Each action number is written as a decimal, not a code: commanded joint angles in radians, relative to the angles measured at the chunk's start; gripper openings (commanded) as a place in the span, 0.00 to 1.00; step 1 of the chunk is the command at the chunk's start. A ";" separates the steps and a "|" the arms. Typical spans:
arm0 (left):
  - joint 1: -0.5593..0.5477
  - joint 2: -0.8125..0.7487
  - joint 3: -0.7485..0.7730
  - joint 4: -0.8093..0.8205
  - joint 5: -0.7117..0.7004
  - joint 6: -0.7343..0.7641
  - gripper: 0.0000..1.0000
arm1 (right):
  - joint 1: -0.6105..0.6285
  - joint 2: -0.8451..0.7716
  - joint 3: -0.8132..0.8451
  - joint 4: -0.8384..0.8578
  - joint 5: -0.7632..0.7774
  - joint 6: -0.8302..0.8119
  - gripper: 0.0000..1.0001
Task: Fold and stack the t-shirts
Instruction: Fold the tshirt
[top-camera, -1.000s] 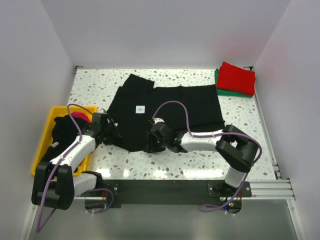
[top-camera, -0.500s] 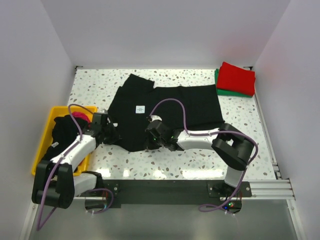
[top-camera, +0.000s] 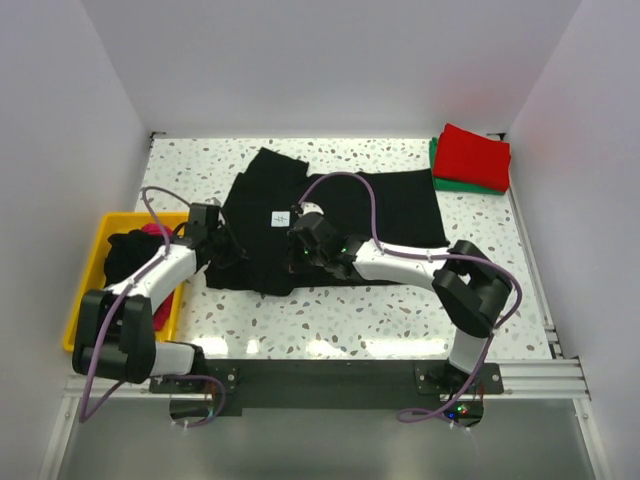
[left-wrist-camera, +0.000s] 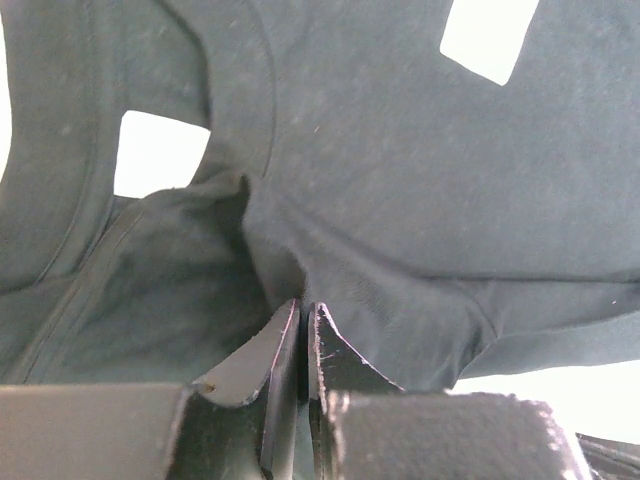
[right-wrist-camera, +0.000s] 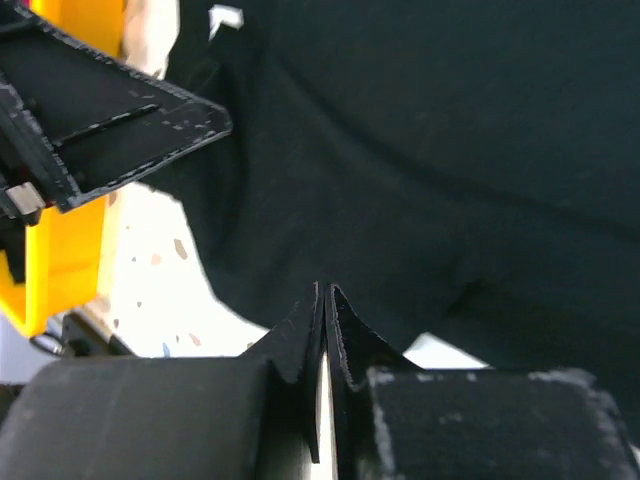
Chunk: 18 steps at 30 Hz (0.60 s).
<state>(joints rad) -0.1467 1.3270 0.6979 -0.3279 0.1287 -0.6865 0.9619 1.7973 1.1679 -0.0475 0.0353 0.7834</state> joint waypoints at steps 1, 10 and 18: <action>-0.005 0.047 0.069 0.046 0.037 0.012 0.11 | -0.009 -0.013 0.027 -0.048 0.014 -0.038 0.05; -0.005 0.123 0.134 0.061 0.060 0.005 0.10 | -0.008 -0.052 -0.022 -0.077 0.009 -0.047 0.42; -0.005 0.127 0.132 0.064 0.061 0.007 0.09 | 0.003 -0.061 -0.109 -0.040 -0.008 0.039 0.53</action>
<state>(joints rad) -0.1467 1.4540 0.7948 -0.3031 0.1761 -0.6872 0.9569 1.7866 1.0992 -0.1192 0.0345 0.7731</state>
